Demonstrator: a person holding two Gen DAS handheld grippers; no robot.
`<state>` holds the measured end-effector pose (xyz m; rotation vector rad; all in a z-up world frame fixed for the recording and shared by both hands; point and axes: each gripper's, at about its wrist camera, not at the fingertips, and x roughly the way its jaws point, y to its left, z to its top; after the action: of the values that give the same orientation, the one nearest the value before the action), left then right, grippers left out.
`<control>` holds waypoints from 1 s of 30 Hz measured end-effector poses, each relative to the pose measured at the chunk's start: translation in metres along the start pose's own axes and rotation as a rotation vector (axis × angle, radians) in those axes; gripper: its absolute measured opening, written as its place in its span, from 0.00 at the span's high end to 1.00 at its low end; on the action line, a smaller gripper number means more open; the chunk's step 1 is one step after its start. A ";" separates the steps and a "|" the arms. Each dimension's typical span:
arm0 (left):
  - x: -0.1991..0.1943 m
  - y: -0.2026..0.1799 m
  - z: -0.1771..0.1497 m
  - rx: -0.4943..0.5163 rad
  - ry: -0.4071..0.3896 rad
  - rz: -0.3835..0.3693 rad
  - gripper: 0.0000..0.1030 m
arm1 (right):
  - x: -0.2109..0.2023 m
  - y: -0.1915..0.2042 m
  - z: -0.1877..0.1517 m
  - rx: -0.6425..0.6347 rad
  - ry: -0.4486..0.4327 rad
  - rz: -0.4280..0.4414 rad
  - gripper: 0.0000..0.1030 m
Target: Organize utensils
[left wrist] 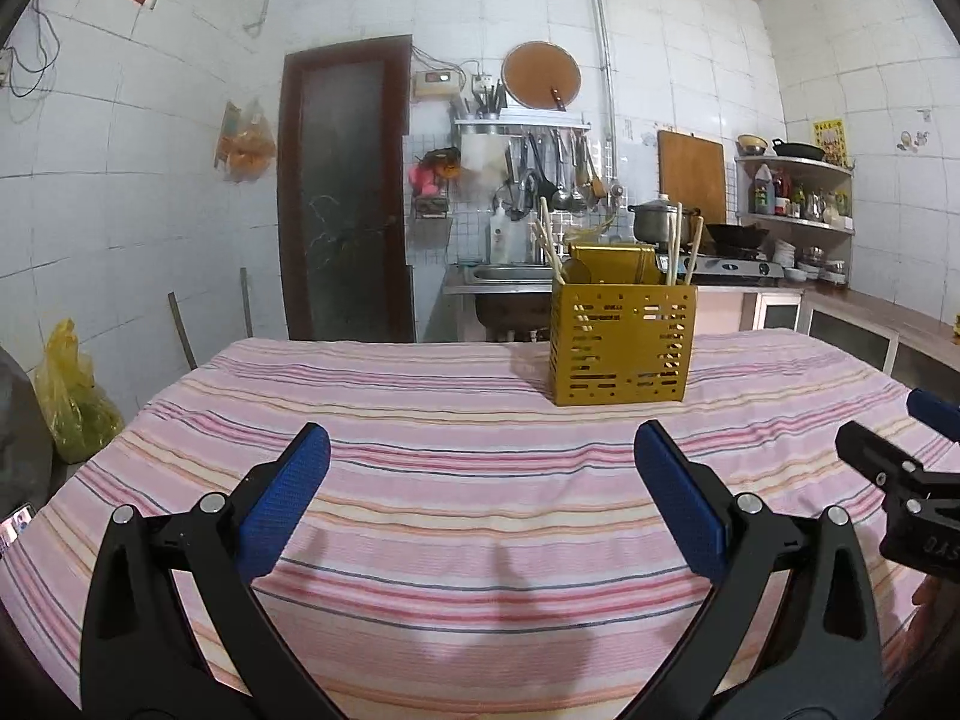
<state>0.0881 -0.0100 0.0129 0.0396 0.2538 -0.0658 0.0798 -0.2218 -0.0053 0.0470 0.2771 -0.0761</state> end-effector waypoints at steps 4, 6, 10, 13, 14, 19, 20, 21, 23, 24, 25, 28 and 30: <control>-0.005 -0.001 -0.001 0.010 -0.026 -0.001 0.05 | -0.006 -0.003 -0.001 0.008 -0.026 -0.012 0.04; -0.007 -0.002 -0.002 0.013 -0.030 -0.008 0.05 | -0.003 -0.004 0.002 0.010 -0.026 -0.018 0.04; -0.007 -0.001 -0.004 0.011 -0.028 -0.016 0.05 | -0.002 -0.005 0.001 0.013 -0.023 -0.023 0.04; -0.006 -0.001 -0.004 0.008 -0.019 -0.019 0.05 | -0.006 -0.006 0.001 0.014 -0.037 -0.034 0.04; -0.006 -0.001 -0.005 0.008 -0.018 -0.021 0.05 | -0.007 -0.006 0.001 0.013 -0.041 -0.035 0.04; -0.007 -0.001 -0.006 0.011 -0.018 -0.027 0.05 | -0.008 -0.005 0.002 0.006 -0.045 -0.034 0.04; -0.006 -0.001 -0.007 0.011 -0.017 -0.028 0.05 | -0.007 -0.005 0.002 0.006 -0.043 -0.033 0.04; -0.006 -0.001 -0.007 0.013 -0.015 -0.030 0.05 | -0.008 -0.005 0.003 0.006 -0.044 -0.032 0.04; -0.006 -0.002 -0.008 0.015 -0.011 -0.035 0.05 | -0.007 -0.005 0.003 0.003 -0.045 -0.031 0.04; -0.006 -0.002 -0.008 0.016 -0.010 -0.037 0.05 | -0.006 -0.005 0.003 0.001 -0.042 -0.030 0.04; -0.006 -0.001 -0.008 0.017 -0.010 -0.040 0.05 | -0.005 -0.004 0.003 -0.001 -0.040 -0.030 0.04; -0.008 -0.001 -0.009 0.021 -0.019 -0.042 0.05 | -0.005 -0.004 0.003 -0.004 -0.041 -0.030 0.04; -0.011 -0.002 -0.009 0.024 -0.030 -0.042 0.05 | -0.006 -0.003 0.002 -0.012 -0.046 -0.032 0.04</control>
<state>0.0753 -0.0110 0.0063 0.0565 0.2243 -0.1115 0.0746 -0.2241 -0.0014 0.0293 0.2325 -0.1074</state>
